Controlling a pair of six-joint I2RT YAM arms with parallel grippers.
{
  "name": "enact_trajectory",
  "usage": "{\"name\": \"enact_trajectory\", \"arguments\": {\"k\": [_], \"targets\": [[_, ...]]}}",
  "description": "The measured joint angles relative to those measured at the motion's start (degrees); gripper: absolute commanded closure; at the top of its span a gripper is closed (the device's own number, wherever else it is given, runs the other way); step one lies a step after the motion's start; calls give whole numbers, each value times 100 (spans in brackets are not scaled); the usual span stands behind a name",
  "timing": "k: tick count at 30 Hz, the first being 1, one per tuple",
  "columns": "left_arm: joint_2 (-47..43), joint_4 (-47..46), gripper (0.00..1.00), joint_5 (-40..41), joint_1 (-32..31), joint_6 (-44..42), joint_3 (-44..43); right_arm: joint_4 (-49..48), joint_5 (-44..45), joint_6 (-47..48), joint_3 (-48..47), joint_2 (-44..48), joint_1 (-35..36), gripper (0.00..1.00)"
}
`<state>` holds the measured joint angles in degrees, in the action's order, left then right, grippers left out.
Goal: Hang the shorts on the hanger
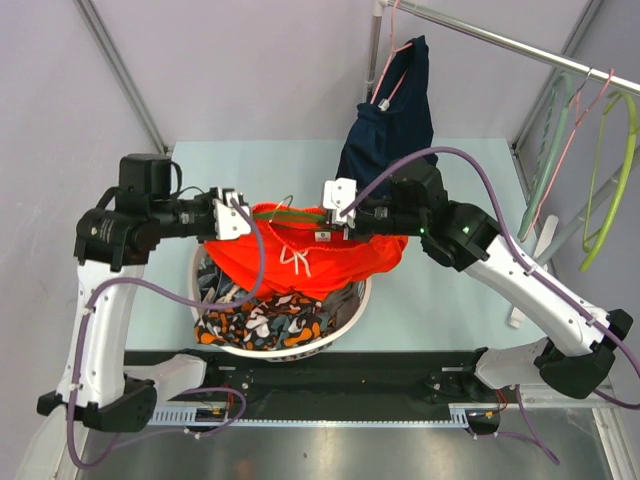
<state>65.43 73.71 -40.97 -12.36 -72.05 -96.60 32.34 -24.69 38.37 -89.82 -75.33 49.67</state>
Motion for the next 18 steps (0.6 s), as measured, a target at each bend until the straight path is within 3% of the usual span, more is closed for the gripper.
{"name": "enact_trajectory", "arguments": {"k": [1, 3, 9, 14, 18], "targets": [[-81, -140, 40, -57, -2, 96, 48, 48, 101, -160, -9, 0, 13, 100], [-302, -527, 36, -247, -11, 485, 144, 153, 313, -420, -48, -4, 20, 100], [-887, -1690, 29, -968, -13, 2087, 48, 452, 1196, -1276, -258, 26, 20, 100], [-848, -2343, 30, -1436, -39, 3141, -385, 651, 1685, -1652, -258, 179, 20, 100], [-420, -2583, 39, -1574, -229, 3696, -815, 769, 1851, -1784, -258, 323, 20, 100]]}}
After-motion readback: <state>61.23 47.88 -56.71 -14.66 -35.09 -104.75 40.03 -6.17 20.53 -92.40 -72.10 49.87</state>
